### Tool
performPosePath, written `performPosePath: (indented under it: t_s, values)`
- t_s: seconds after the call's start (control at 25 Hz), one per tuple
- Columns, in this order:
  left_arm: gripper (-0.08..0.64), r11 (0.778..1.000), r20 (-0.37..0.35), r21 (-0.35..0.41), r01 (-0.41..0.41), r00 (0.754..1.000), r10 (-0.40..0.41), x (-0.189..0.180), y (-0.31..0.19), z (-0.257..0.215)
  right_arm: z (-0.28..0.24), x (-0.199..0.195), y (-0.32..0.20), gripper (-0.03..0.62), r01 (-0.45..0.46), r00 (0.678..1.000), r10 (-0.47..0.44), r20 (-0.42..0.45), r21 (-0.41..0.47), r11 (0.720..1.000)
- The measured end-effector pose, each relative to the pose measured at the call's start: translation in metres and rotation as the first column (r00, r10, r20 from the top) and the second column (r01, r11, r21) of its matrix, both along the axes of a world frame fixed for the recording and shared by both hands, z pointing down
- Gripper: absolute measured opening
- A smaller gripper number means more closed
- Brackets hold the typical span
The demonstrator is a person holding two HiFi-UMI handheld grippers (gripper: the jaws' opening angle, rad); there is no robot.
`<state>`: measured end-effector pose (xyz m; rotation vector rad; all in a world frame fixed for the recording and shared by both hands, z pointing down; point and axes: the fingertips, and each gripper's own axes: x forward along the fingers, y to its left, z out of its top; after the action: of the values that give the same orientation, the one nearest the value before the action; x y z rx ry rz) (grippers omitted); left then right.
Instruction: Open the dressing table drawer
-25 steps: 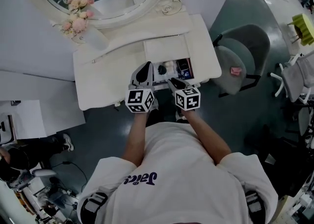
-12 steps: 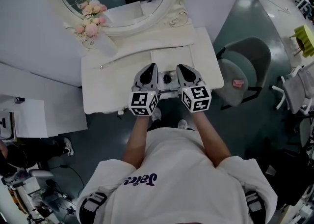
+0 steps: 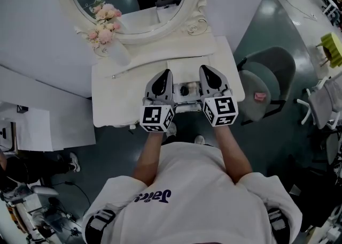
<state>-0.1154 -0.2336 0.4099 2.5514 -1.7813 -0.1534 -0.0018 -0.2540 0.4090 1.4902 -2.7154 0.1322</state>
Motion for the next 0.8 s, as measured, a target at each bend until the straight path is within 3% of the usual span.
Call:
performPosePath:
  t_s: [0.36,0.8]
  values:
    - [0.014,1.000,0.012,0.004,-0.018,1.000,0.018,0.008,-0.009,-0.003,-0.008,0.002,-0.005,0.009,-0.026,0.999,0.028,-0.040,0.041,0.999]
    - [0.014,0.999,0.024,0.007,-0.031,0.999,0.031,0.008,-0.023,-0.002,-0.009,-0.007,-0.015,0.008,0.009,0.999,-0.007,-0.045,0.041,0.999]
